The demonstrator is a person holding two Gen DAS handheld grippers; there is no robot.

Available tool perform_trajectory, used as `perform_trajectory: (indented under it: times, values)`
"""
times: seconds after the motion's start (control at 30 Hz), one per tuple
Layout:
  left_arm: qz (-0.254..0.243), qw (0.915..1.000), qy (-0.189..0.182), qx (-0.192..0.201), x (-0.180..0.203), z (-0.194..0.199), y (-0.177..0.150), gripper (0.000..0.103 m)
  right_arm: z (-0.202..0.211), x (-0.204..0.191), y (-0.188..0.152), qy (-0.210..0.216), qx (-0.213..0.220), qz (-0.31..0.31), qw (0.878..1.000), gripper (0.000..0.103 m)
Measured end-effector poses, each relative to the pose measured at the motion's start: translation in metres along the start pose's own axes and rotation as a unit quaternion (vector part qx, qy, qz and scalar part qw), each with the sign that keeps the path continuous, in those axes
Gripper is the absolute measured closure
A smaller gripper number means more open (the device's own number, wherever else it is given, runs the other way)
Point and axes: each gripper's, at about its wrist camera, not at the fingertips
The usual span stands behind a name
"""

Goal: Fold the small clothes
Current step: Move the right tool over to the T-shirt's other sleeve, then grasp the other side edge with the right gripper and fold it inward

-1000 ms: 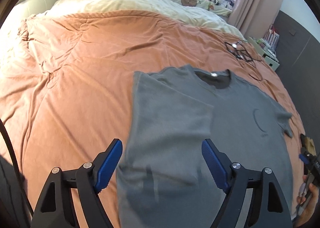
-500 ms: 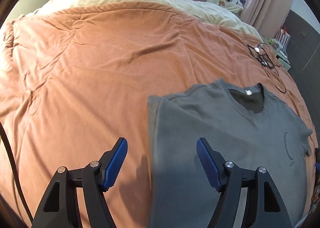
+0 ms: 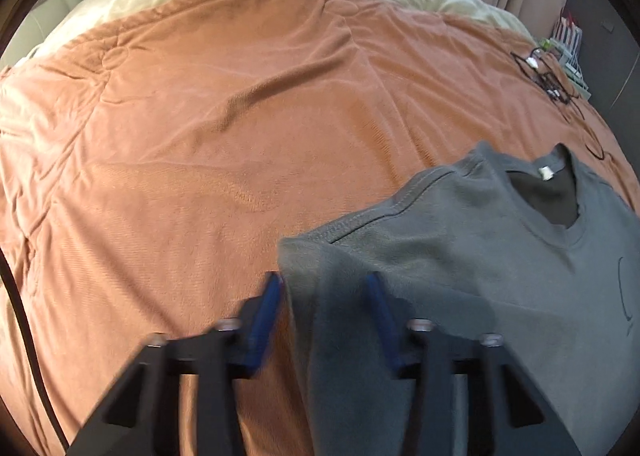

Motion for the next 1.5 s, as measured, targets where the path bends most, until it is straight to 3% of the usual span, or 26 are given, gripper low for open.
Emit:
perform_trajectory:
  times: [0.17,0.3,0.33,0.5,0.63,0.67,0.7,0.73,0.93,1.07,1.23,1.5]
  values:
    - [0.004,0.9998,0.015,0.01,-0.011,0.004,0.0,0.092,-0.005,0.002,0.002,0.001,0.0,-0.004,1.0,0.002]
    - [0.048,0.9988,0.004,0.009,-0.032,0.002,0.0,0.092,-0.008,0.002,0.004,0.004,0.0,-0.003,1.0,0.002]
    - [0.05,0.9987,-0.002,0.002,-0.033,-0.001,0.0,0.09,-0.008,0.002,0.004,0.004,0.0,-0.004,1.0,0.002]
    - [0.052,0.9973,0.053,0.007,-0.034,0.007,-0.002,0.052,-0.007,0.018,0.009,0.012,-0.001,-0.025,1.0,0.002]
    - [0.065,0.9961,0.057,0.017,-0.04,0.025,-0.004,0.052,-0.008,0.031,0.012,0.03,0.004,-0.048,0.998,0.003]
    - [0.065,0.996,0.059,0.018,-0.039,0.03,-0.005,0.052,-0.01,0.035,0.013,0.038,0.003,-0.055,0.998,0.006]
    - [0.063,0.9962,0.057,0.02,-0.037,0.036,-0.007,0.052,-0.014,0.039,0.013,0.045,-0.002,-0.06,0.997,0.017]
    - [0.06,0.9965,0.054,0.022,-0.033,0.041,-0.008,0.052,-0.018,0.042,0.014,0.052,-0.008,-0.064,0.997,0.027]
    - [0.045,0.9981,0.038,0.016,-0.002,0.068,-0.021,0.052,-0.045,0.048,0.033,0.113,-0.029,-0.069,0.991,0.036]
    - [0.033,0.9991,0.023,0.014,0.024,0.079,-0.026,0.052,-0.061,0.037,0.051,0.104,-0.041,-0.013,0.994,0.037]
    - [0.019,0.9997,0.0,0.015,0.062,0.086,-0.025,0.052,-0.081,0.031,0.072,0.125,-0.063,0.029,0.99,0.055]
    - [-0.027,0.9991,-0.032,0.007,0.137,0.08,-0.023,0.052,-0.11,0.039,0.093,0.133,-0.094,0.051,0.985,0.056]
Point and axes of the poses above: each gripper's, at about its wrist camera, not at the fingertips, and z roughly against the way its jaws point, x to its right, y to its top, and after that the axes turned 1 degree about -x, right-handed
